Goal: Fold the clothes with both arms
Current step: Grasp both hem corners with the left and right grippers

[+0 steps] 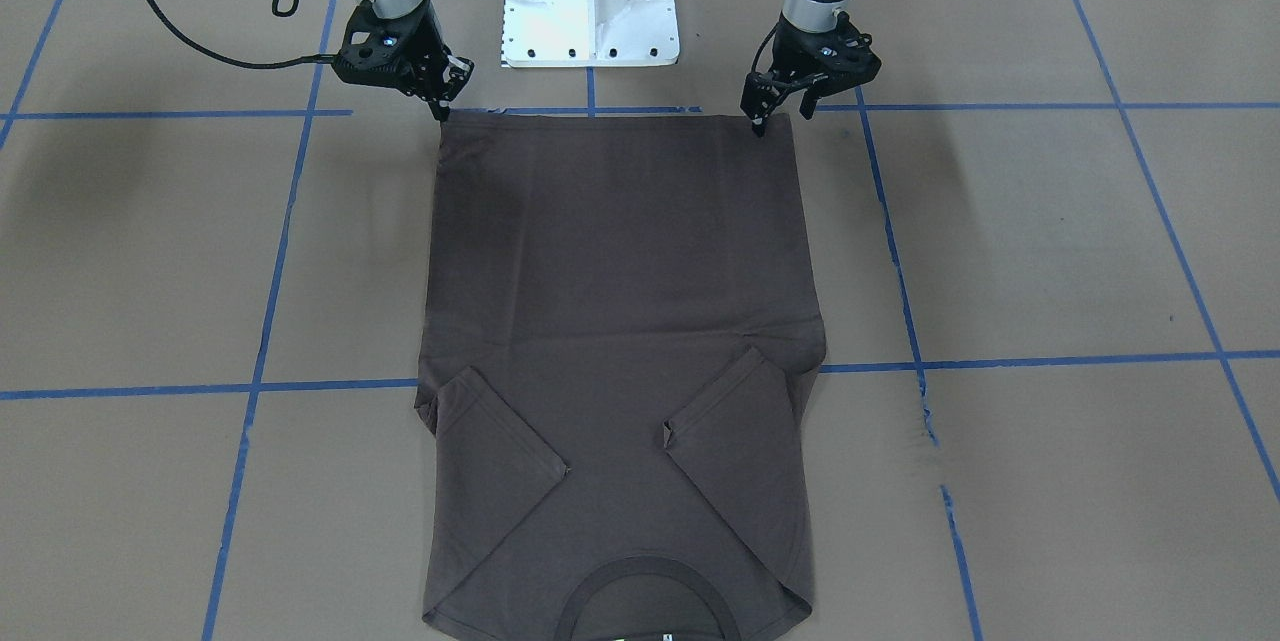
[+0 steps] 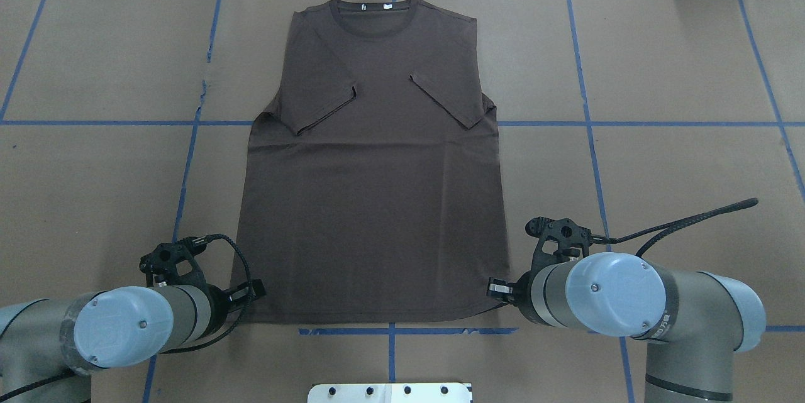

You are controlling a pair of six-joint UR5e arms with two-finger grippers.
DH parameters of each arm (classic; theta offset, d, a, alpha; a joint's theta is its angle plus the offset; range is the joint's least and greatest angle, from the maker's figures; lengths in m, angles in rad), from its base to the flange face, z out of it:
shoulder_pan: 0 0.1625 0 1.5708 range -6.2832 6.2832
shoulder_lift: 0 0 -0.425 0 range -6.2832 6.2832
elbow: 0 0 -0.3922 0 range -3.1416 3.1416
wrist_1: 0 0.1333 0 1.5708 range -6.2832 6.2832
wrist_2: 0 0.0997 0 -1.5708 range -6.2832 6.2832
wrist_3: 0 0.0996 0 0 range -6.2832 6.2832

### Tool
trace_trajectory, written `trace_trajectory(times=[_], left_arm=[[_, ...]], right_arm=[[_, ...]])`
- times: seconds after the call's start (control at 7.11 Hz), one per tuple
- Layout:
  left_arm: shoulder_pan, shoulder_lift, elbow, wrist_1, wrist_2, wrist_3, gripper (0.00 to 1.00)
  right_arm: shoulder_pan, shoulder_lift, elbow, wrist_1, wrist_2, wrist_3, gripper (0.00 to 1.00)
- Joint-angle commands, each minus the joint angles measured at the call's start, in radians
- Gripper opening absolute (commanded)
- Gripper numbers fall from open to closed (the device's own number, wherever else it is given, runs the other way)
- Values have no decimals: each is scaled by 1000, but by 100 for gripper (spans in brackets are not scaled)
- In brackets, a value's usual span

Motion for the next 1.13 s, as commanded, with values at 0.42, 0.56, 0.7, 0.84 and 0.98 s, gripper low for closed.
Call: trace_trajectory(times=[0.42,0.56,0.7,0.84,0.98], left_arm=[[19,-3,0,37,-1,-1,42],[19,-3,-1,39,-1,-1,43],[21,-3,-1,39,-1,-1,43],[21,-3,-6,43,-1,1,47],[21,-1,-5,45,-1,1,51]], right_arm=[[5,-2,11,-2,2,0,0],[6,-2,11,-2,2,0,0],[6,-2,11,-2,1,0,0],[6,-4,11,-2,2,0,0],[6,-4,11,-2,2,0,0]])
